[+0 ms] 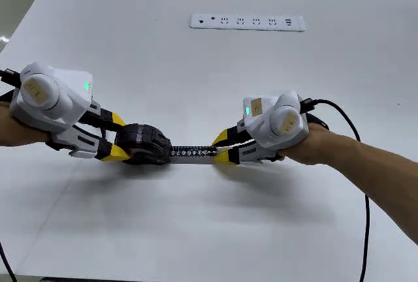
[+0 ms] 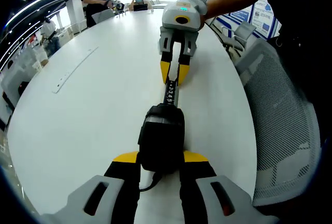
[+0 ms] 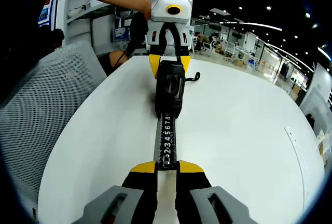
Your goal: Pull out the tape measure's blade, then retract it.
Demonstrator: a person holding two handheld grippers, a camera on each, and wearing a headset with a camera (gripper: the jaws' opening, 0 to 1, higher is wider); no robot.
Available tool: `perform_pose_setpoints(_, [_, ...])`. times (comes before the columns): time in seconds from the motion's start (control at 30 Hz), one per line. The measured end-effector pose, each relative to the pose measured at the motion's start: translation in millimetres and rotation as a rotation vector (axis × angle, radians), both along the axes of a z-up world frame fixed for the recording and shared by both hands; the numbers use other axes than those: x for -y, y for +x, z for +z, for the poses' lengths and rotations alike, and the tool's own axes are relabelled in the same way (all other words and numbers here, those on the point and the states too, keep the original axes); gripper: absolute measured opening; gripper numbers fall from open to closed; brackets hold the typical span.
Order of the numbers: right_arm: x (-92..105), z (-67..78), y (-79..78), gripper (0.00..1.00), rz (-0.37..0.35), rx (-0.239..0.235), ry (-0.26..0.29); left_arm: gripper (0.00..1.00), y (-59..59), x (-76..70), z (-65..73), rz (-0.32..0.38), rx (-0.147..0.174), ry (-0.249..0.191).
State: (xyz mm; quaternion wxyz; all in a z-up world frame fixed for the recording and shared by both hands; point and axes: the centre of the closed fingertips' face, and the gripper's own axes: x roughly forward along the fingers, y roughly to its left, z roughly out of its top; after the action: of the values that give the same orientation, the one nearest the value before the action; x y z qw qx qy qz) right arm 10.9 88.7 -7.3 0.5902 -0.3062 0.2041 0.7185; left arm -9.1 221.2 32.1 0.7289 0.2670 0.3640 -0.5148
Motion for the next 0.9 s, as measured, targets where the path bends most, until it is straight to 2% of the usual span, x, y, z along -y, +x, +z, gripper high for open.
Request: perform_pose_setpoints(0.9, [38.2,-1.6,6.1,0.09,-0.043,0.001,-0.019,0.23,-0.3,1.0,-0.7,-0.014,-0.003,0.041])
